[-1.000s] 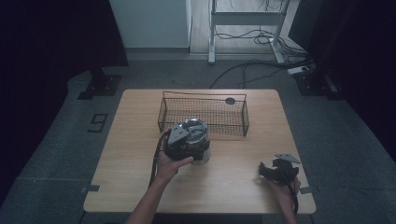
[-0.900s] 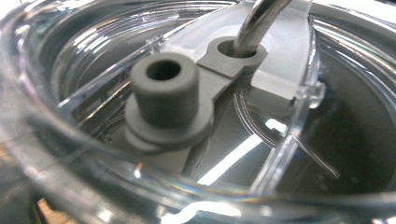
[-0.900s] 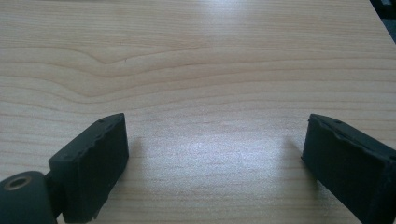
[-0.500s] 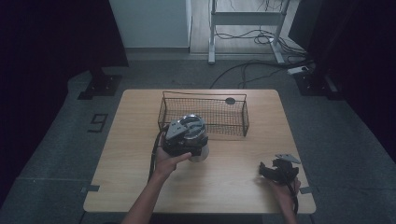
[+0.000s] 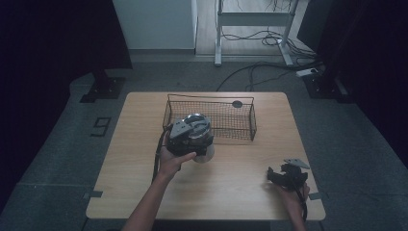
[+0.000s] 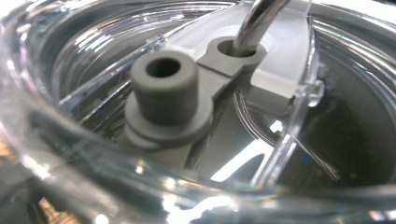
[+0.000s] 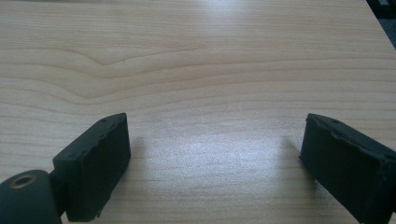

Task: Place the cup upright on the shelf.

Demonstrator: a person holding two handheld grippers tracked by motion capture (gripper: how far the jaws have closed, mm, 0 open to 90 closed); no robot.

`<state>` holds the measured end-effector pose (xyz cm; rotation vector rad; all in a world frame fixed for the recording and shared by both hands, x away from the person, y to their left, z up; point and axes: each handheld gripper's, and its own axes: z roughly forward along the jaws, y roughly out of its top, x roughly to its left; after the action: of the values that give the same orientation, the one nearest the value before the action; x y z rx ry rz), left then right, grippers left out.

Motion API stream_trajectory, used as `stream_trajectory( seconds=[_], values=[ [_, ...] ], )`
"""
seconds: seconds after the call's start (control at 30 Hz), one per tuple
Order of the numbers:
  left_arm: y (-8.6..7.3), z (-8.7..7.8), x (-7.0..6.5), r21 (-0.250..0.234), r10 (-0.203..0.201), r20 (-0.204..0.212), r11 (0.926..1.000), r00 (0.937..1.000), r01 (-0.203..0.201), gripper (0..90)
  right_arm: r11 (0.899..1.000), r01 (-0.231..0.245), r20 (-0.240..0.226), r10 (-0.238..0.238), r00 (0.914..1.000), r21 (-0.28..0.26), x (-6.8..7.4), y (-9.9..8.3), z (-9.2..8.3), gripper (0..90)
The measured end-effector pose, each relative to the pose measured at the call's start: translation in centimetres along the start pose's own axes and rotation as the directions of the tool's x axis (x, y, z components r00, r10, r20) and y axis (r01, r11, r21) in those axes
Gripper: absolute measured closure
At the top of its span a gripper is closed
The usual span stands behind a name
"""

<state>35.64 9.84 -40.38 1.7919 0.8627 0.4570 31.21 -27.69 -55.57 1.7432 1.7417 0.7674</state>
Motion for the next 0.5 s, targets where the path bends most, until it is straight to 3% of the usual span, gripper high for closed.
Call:
stream_trajectory(
  seconds=[0.5],
  values=[
    [1.6,1.1,0.3,-0.009,0.010,0.000,0.9999,0.9999,-0.010,3.8,1.000,0.001,0.000,-0.001,1.0000,-0.001,0.0,0.0,0.0,8.2]
  ],
)
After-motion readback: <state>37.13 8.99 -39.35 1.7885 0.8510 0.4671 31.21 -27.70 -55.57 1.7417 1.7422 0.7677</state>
